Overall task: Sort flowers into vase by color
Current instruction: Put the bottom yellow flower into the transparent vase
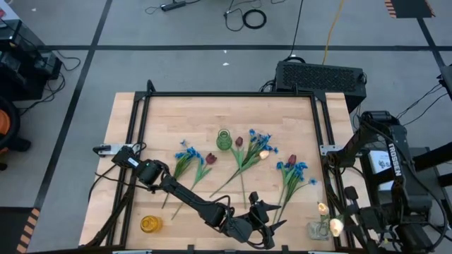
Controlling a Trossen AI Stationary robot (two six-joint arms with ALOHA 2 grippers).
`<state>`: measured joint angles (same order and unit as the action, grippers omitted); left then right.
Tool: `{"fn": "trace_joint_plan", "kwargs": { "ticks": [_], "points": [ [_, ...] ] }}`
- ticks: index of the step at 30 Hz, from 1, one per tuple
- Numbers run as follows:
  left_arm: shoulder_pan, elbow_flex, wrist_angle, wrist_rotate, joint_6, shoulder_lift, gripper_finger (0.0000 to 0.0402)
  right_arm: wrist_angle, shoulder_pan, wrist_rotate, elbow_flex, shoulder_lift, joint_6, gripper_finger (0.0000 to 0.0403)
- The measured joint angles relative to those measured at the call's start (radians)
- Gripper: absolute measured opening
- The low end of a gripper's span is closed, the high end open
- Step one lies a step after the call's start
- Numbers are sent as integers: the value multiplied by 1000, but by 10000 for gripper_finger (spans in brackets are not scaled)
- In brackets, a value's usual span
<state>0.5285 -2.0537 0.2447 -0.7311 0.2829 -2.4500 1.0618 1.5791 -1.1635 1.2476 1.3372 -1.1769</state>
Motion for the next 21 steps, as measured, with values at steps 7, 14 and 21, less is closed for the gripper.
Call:
{"fn": "trace_joint_plan", "kwargs": {
  "ticks": [7, 14, 21],
  "points": [
    [0, 0, 0, 0, 0, 0, 233, 15, -5, 67, 0, -42, 3, 124],
    [0, 0, 0, 0, 0, 0, 233, 13, -36, 54, 0, -98, 62, 174],
    [0, 0, 6, 1, 0, -7, 233, -44, -83, 47, 0, -159, 209, 207]
  ]
}}
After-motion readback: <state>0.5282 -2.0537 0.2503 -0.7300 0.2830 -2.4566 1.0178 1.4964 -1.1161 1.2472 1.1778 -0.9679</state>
